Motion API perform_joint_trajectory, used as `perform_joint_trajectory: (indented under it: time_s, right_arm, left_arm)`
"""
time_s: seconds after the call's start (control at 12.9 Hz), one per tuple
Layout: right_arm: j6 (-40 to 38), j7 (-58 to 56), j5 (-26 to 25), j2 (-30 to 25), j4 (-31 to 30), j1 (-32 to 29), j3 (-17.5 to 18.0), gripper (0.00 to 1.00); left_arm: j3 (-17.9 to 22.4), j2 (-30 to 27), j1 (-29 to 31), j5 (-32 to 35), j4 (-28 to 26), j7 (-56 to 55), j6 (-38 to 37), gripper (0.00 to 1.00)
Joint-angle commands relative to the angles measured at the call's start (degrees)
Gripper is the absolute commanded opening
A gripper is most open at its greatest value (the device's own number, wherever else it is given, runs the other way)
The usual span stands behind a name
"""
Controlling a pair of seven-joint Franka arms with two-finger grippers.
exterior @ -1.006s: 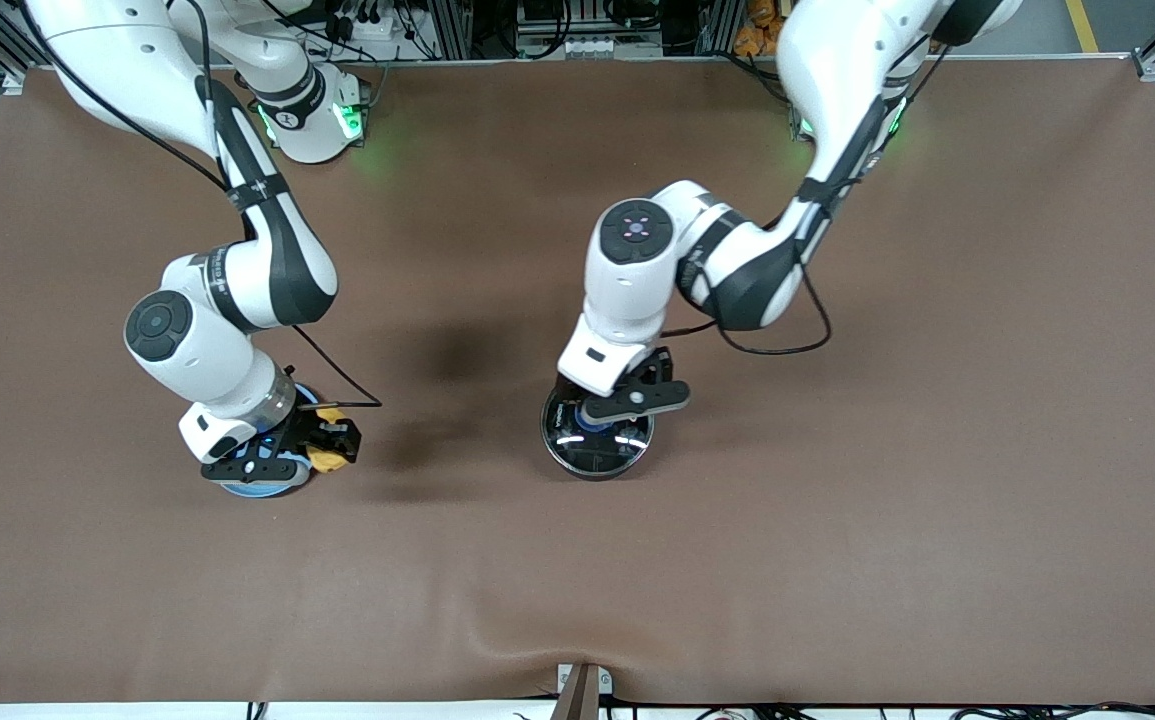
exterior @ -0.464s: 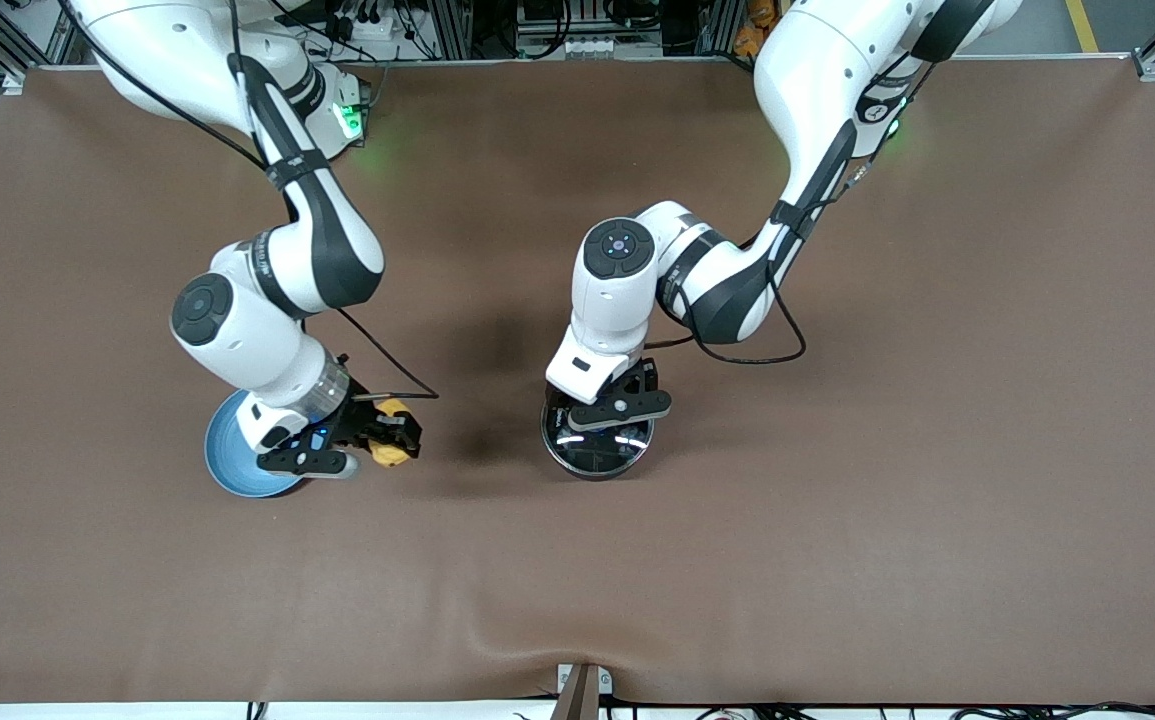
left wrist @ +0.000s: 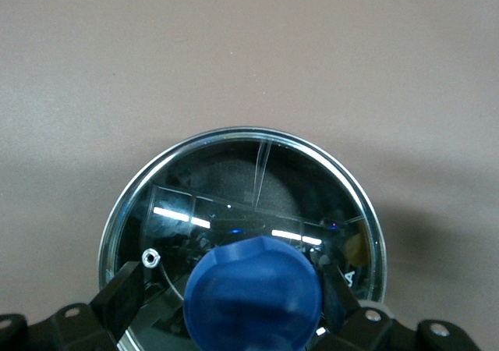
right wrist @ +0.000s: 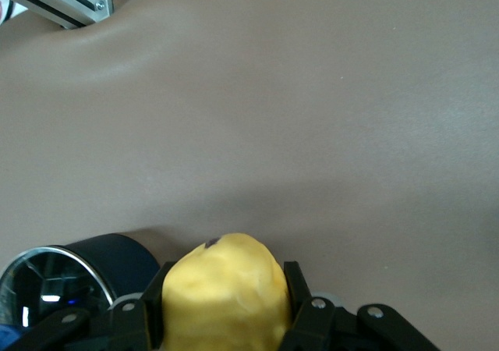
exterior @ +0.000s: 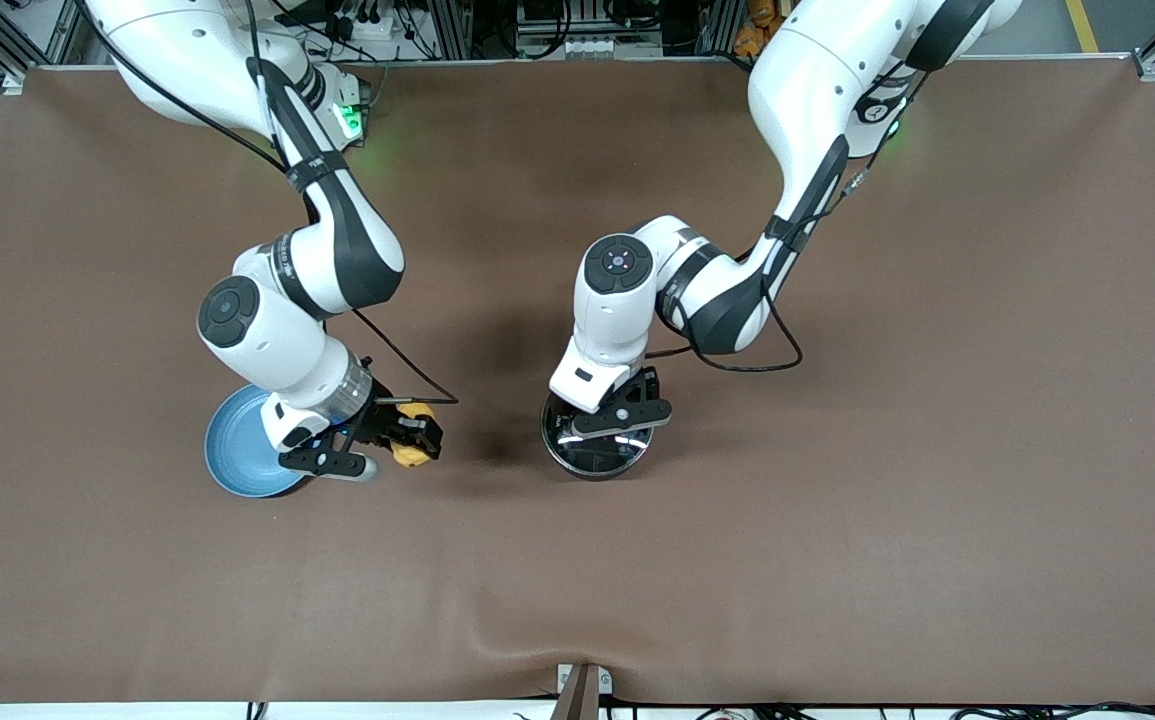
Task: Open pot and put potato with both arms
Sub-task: 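Lift the lid with the left gripper while the right gripper carries the potato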
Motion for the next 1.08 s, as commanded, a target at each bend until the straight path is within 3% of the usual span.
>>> perform_joint_trajectory:
  time_s: [0.0, 0.31, 0.62, 0.77, 1.01]
  right_arm:
    - [-0.7, 1.9, 1.1, 1.2, 2.4, 0.8, -0.3, 0.0]
    - [-0.7, 2.0, 1.1, 1.2, 2.4, 0.8, -0.3, 0.0]
    - [-0.7, 2.8, 1.2, 1.2, 2.6, 0.9, -0.3, 0.0]
    - [-0.7, 3.2, 1.1, 1.3, 3.0, 0.9, -0.3, 0.0]
    - [-0.9, 4.3, 1.1, 1.3, 3.6, 0.9, -0.3, 0.0]
  left_arm:
    - [1.5, 1.5, -1.6, 1.7, 2.1, -1.7, 1.2, 1.0]
    - [1.8, 2.1, -1.9, 1.7, 2.1, -2.8, 1.6, 1.0]
    - [1.7, 1.9, -1.9, 1.7, 2.1, -4.7, 1.7, 0.57]
    - [1.8, 1.6, -1.9, 1.7, 2.0, -5.7, 1.7, 0.49]
    - [1.6, 0.1, -1.3, 1.6, 2.0, -5.9, 1.6, 0.45]
